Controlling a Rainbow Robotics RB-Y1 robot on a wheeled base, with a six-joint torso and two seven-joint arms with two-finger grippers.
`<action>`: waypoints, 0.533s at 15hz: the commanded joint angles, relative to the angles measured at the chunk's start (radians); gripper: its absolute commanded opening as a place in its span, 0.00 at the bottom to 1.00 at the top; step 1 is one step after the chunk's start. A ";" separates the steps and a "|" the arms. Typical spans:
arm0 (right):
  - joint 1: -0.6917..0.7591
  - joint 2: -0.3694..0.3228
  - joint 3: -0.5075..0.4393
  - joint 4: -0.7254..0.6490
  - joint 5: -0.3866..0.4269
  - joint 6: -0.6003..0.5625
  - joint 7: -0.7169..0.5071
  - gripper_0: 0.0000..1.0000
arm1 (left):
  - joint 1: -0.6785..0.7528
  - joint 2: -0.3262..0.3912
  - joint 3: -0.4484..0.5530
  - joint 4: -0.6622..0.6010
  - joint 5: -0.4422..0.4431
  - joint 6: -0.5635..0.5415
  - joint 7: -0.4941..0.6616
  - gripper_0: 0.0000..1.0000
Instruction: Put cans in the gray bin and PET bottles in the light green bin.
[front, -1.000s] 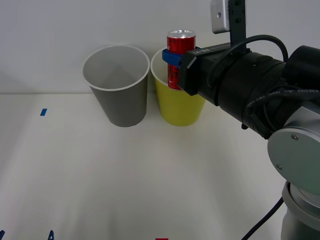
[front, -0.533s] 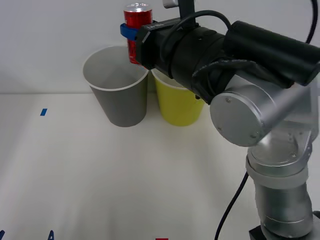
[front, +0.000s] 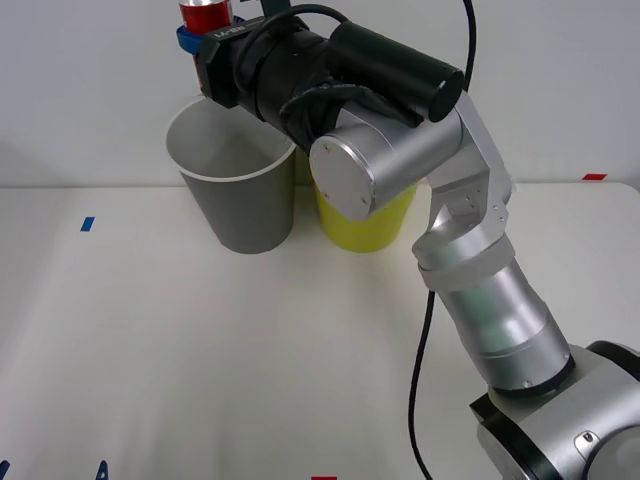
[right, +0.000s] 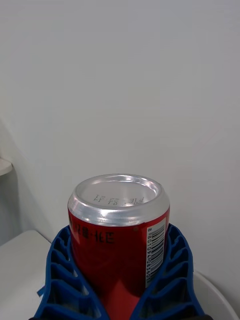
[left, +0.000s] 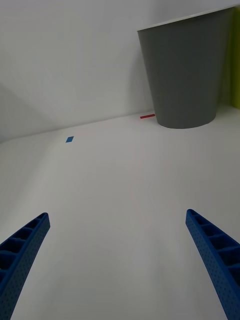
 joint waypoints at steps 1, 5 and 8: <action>-0.043 0.005 -0.001 0.080 -0.001 -0.064 0.002 0.00 | 0.000 0.000 0.000 0.000 0.000 0.000 0.000 0.92; -0.118 0.013 -0.011 0.161 -0.003 -0.071 -0.006 0.00 | 0.000 0.000 0.000 0.000 0.000 0.000 0.000 0.92; -0.134 0.024 -0.011 0.241 -0.006 -0.143 0.003 0.00 | 0.000 0.000 0.000 0.000 0.000 0.000 0.000 0.92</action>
